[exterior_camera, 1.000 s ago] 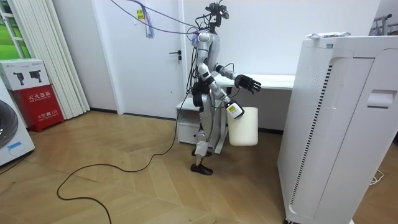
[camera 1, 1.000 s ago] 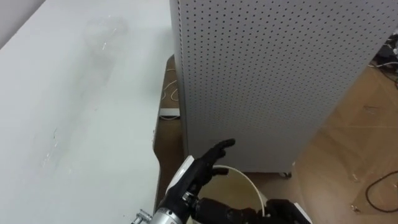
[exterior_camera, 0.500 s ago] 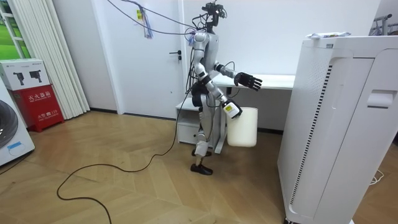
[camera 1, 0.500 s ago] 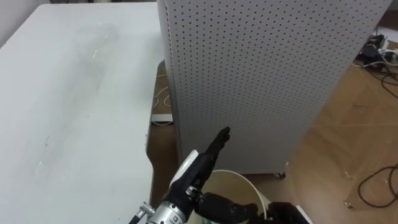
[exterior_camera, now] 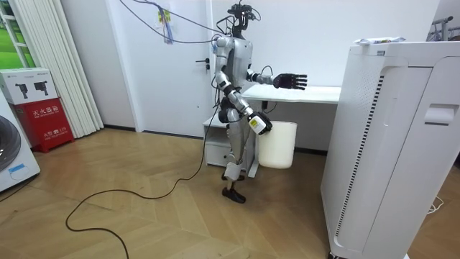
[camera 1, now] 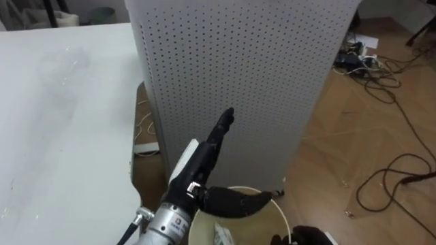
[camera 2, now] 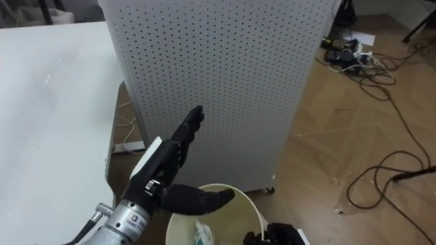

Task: Pick garbage

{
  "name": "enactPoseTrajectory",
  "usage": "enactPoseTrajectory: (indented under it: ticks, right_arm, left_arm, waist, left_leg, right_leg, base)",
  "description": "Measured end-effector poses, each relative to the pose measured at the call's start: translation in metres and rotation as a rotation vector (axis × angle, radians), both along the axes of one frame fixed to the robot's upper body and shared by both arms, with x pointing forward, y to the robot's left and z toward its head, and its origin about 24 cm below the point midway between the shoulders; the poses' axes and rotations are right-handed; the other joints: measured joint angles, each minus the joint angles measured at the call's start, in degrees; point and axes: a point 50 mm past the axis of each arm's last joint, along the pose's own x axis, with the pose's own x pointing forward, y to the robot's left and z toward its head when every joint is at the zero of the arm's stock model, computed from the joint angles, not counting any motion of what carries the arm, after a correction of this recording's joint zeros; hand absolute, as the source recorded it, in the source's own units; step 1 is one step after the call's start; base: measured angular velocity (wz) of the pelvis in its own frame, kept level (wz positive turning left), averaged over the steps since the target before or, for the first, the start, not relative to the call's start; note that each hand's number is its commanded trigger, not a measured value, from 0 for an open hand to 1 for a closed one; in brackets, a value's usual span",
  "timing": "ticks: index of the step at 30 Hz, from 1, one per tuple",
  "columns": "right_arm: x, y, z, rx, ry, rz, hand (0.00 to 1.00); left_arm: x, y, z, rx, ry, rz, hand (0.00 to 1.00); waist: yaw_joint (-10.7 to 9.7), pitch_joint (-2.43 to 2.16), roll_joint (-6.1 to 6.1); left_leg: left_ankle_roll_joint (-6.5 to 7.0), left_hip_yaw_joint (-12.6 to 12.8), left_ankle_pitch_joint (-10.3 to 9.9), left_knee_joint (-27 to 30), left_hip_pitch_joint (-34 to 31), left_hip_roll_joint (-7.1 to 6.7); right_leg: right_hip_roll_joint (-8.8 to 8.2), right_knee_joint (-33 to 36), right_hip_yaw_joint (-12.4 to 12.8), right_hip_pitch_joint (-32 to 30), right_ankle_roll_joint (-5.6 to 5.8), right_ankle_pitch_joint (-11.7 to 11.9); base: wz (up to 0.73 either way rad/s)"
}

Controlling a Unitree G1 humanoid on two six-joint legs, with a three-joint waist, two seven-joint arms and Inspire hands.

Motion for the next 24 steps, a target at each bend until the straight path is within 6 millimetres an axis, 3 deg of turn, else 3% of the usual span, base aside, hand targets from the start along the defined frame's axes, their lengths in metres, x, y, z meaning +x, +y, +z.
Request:
enactPoseTrajectory:
  ticks: [9, 12, 16, 18, 19, 20, 22, 23, 24]
  right_arm:
    - [0.001, -0.001, 0.004, 0.004, -0.026, 0.017, 1.0]
    - [0.0, -0.001, 0.004, 0.004, -0.04, 0.014, 1.0]
    - [-0.003, 0.0, 0.004, 0.008, -0.039, 0.019, 1.0]
    - [-0.006, 0.0, 0.004, 0.007, -0.042, 0.018, 1.0]
    - [-0.006, -0.001, 0.004, 0.005, -0.041, 0.018, 1.0]
    - [-0.007, -0.002, 0.004, 0.003, -0.04, 0.015, 1.0]
    - [-0.007, -0.008, 0.004, -0.015, -0.037, 0.01, 1.0]
    - [-0.009, -0.012, 0.003, -0.025, -0.029, 0.009, 1.0]
    - [-0.009, -0.014, 0.003, -0.03, -0.028, 0.009, 1.0]
  left_arm:
    - [0.001, 0.011, 0.012, -0.032, -0.07, 0.093, 0.0]
    - [-0.002, 0.019, 0.016, -0.02, -0.099, 0.123, 0.0]
    - [-0.007, 0.033, 0.016, -0.008, -0.115, 0.185, 0.0]
    - [-0.009, 0.038, 0.016, -0.01, -0.122, 0.218, 0.0]
    - [-0.009, 0.04, 0.016, -0.009, -0.124, 0.237, 0.0]
    - [-0.011, 0.04, 0.015, 0.008, -0.13, 0.244, 0.0]
    - [-0.012, 0.039, 0.016, 0.017, -0.148, 0.24, 0.0]
    - [-0.012, 0.038, 0.017, 0.016, -0.163, 0.242, 0.0]
    - [-0.012, 0.038, 0.018, 0.011, -0.174, 0.247, 0.0]
  waist:
    - [1.01, -0.21, 0.12]
    - [2.51, -0.21, 0.12]
    - [3.61, -0.21, 0.41]
    - [3.49, -0.27, 0.55]
    - [3.7, -0.24, 0.62]
    - [4.25, -0.29, 0.67]
    - [4.61, -0.24, 0.59]
    - [5.51, -0.17, 0.46]
    - [6.08, -0.4, 0.95]
  left_leg:
    - [-1.23, 0.11, -0.46, 0.33, 1.95, 1.69]
    - [-1.99, -0.11, -0.96, 2.38, 2.3, 2.61]
    - [-2.06, -4.48, -1.01, 6.66, 2.07, 2.55]
    - [-2.06, -5.39, -0.97, 11.18, 0.11, 2.9]
    - [-2.26, -8.2, -0.7, 16.33, -3.05, 2.93]
    - [-2.08, -11.01, -1.4, 16.87, -5.53, 1.46]
    - [-2.41, -12.72, -0.54, 12.93, -11.16, -0.57]
    - [-2.56, -13.89, 1.95, 8.1, -13.84, -1.19]
    - [-2.57, -14.78, 3.44, 5.55, -14.99, -1.29]
  right_leg:
    - [1.03, -1.7, -4.13, 2.09, -1.43, 0.68]
    - [1.7, -1.95, -4.88, 2.78, -2.29, 0.63]
    - [2.16, -2.04, -5.58, 3.74, -3.69, 0.26]
    - [2.31, -2.16, -4.24, 4.06, -4.11, -0.21]
    - [2.46, -2.14, -2.11, 4.21, -4.58, -0.63]
    - [2.63, -2.17, 0.2, 4.33, -4.77, -0.79]
    - [2.62, -1.9, 2.87, 4.08, -3.76, -1.44]
    - [2.78, -1.53, 4.06, 3.86, -3.37, -1.69]
    - [3.07, -1.16, 4.26, 3.71, -3.24, -1.97]
  base:
    - [-0.09]
    - [-0.24]
    - [-0.4]
    - [-0.16]
    - [-0.2]
    - [-0.2]
    - [-0.13]
    - [-0.26]
    - [-0.52]
